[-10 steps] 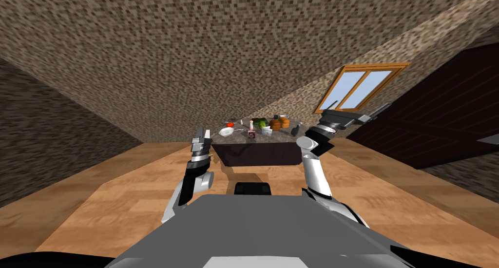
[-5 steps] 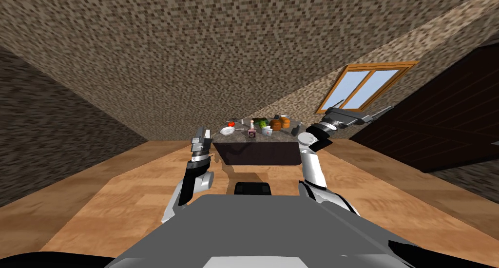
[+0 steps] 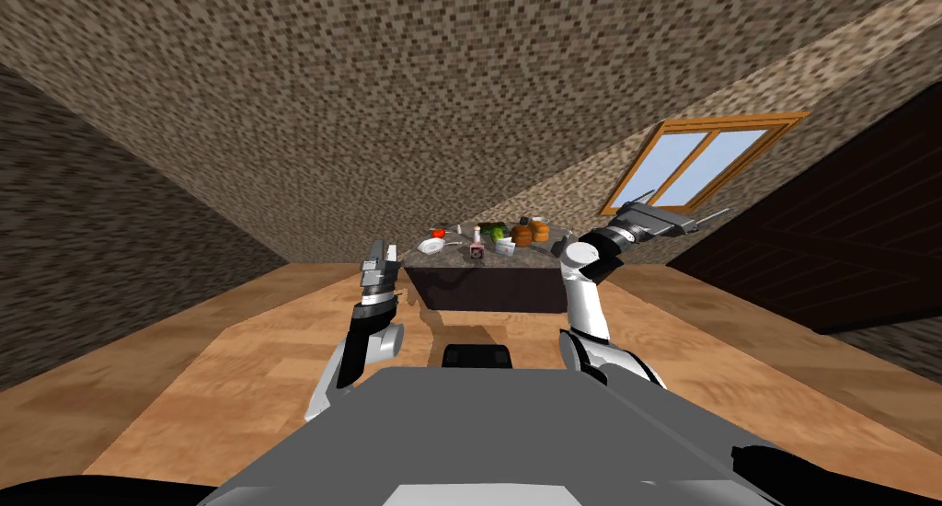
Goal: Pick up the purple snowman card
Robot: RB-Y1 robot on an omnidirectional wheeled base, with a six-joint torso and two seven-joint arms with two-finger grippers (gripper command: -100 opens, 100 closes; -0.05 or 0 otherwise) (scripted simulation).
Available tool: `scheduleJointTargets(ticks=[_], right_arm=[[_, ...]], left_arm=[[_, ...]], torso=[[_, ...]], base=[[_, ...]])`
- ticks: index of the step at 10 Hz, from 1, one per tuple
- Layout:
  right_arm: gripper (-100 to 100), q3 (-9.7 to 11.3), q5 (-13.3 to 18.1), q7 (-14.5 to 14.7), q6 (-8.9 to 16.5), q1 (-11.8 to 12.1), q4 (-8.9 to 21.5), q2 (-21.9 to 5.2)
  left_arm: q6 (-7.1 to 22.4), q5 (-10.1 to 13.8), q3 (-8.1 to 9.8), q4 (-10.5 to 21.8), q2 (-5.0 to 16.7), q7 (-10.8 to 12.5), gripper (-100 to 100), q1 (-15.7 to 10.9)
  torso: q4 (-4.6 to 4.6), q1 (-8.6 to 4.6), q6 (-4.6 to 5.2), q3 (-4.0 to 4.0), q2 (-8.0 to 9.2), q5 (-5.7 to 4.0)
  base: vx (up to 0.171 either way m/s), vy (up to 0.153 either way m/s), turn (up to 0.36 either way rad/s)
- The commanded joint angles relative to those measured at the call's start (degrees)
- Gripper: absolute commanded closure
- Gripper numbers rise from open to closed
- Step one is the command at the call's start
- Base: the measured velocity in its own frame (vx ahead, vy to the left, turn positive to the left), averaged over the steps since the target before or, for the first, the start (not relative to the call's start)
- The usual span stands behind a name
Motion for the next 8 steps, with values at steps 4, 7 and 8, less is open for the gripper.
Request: scheduleJointTargets(ticks=[4, 7, 8], right_arm=[[-100, -1.5, -8.0, 0.6, -3.2, -5.4, 4.1, -0.2], [-100, -2.5, -12.7, 0.8, -5.2, -8.1, 6.7, -0.2], [-100, -2.5, -14.6, 0.8, -5.2, -8.6, 6.8, -0.2]], left_arm=[[0.0, 0.0, 0.00, 0.0, 0.0, 0.0, 0, 0.0], [0.0, 0.0, 0.00, 0.0, 0.0, 0.0, 0, 0.0], [0.0, 0.0, 0.00, 0.0, 0.0, 0.0, 0, 0.0]], torso=[[0.00, 0.00, 0.00, 0.00, -0.01, 0.00], [-0.01, 0.01, 0.03, -0.02, -0.05, 0.00], [-0.01, 0.02, 0.00, -0.02, -0.04, 0.01]], base=[[-0.024, -0.008, 0.045], [-0.010, -0.002, 0.033], [-0.019, -0.003, 0.048]])
